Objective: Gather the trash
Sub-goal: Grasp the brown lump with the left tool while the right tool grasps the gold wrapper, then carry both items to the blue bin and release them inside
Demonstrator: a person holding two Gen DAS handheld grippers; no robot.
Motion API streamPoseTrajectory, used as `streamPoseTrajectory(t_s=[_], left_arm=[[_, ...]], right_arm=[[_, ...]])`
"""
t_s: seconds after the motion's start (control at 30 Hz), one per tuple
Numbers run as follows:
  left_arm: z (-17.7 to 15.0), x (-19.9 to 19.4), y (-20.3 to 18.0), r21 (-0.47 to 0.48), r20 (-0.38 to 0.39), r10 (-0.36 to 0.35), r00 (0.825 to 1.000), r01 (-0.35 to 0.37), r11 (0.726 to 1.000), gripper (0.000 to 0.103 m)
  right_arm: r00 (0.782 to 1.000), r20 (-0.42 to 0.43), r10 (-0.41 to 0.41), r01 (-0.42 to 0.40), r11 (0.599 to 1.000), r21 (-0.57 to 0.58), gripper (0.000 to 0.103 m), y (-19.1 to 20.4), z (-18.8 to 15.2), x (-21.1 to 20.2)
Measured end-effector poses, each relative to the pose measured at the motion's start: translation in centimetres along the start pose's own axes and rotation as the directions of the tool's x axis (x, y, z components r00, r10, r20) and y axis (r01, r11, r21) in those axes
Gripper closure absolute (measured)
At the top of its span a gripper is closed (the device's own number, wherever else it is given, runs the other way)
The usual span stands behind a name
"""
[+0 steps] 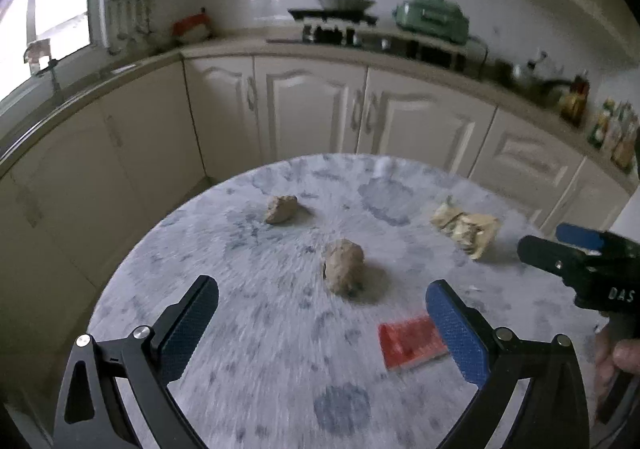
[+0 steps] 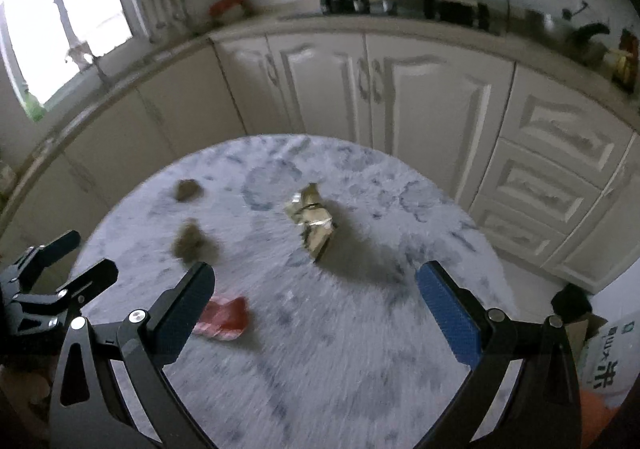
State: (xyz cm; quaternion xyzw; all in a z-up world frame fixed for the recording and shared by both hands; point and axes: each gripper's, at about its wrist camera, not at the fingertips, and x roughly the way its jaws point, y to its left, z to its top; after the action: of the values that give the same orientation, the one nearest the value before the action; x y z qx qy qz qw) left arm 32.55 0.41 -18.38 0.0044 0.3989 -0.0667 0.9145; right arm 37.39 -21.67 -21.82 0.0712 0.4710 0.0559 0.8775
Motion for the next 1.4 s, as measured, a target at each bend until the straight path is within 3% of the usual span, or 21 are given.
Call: streamPoseTrajectory(t_s=[0.13, 0.27, 0.3, 0.37, 0.4, 0.47, 0.5, 0.53, 0.57, 0.77, 1.0, 1.4], left_arm=[[1.5, 5.0, -1.4, 0.049, -0.053, 0.014, 0.998, -0.011, 0.999, 0.002], [2.1, 8.8, -2.2, 0.07, -0.104, 0.023, 0.994, -0.016, 0.997, 0.009], [2.4, 9.7, -2.4, 0.076, -0.117, 0.031, 0.993, -0.022, 0.997, 0.01], [2.6, 10.8, -2.5, 0.082, -0.127, 0.032, 0.991, -0.022, 0.996, 0.022], [2.8, 11.4, -2.5, 0.081, -0.138, 0.016, 0.99, -0.005, 0.997, 0.029], [2.8, 11.8, -2.5, 0.06, -0.128, -0.02, 0.992, 0.028, 0.998, 0.05], [2.9, 12.0, -2.5, 0.065, -0.122, -0.023, 0.992, 0.031, 0.997, 0.055], [2.8, 12.0, -2.6, 0.068, -0.119, -0.031, 0.992, 0.039, 0.997, 0.07], [2.8, 12.0, -2.4, 0.06, -0.118, -0.046, 0.992, 0.053, 0.997, 0.076], [0.9, 10.3, -0.3, -0.016, -0.102, -0.091, 0.991, 0.09, 0.996, 0.077], [-0.5, 4.0, 0.0, -0.065, 0.001, -0.1, 0.995, 0.1, 0.993, 0.077], [-1.8, -6.5, -7.3, 0.046, 0.175, -0.142, 0.974, 0.136, 0.99, 0.077]], right_arm=[[0.998, -0.053, -0.015, 0.015, 1.0, -0.005, 0.007, -0.5, 1.3, 4.4], [0.995, -0.097, -0.019, 0.017, 1.0, -0.023, 0.02, -0.6, 1.9, 7.5], [0.994, -0.104, -0.018, 0.014, 0.999, -0.033, 0.029, -0.5, 1.9, 8.0], [0.996, -0.091, -0.008, 0.002, 0.998, -0.059, 0.037, 0.0, 1.9, 8.2], [0.996, -0.091, 0.013, -0.02, 0.997, -0.07, 0.053, 0.2, 2.0, 8.2], [0.995, -0.094, 0.018, -0.027, 0.995, -0.097, 0.072, 0.9, 2.0, 8.2], [0.995, -0.095, 0.012, -0.023, 0.993, -0.113, 0.073, 1.1, 1.9, 8.2], [0.995, -0.098, 0.021, -0.033, 0.993, -0.117, 0.073, 1.3, 1.8, 8.1], [0.994, -0.101, 0.046, -0.057, 0.993, -0.104, 0.074, 1.2, 1.6, 7.8], [0.992, -0.061, 0.108, -0.112, 0.992, -0.061, 0.074, 0.9, -0.4, 4.0], [0.989, -0.01, 0.15, -0.15, 0.989, -0.005, 0.074, 0.0, -3.5, -2.0], [0.985, 0.134, 0.107, -0.114, 0.993, 0.045, 0.074, -4.0, -7.4, -13.3]])
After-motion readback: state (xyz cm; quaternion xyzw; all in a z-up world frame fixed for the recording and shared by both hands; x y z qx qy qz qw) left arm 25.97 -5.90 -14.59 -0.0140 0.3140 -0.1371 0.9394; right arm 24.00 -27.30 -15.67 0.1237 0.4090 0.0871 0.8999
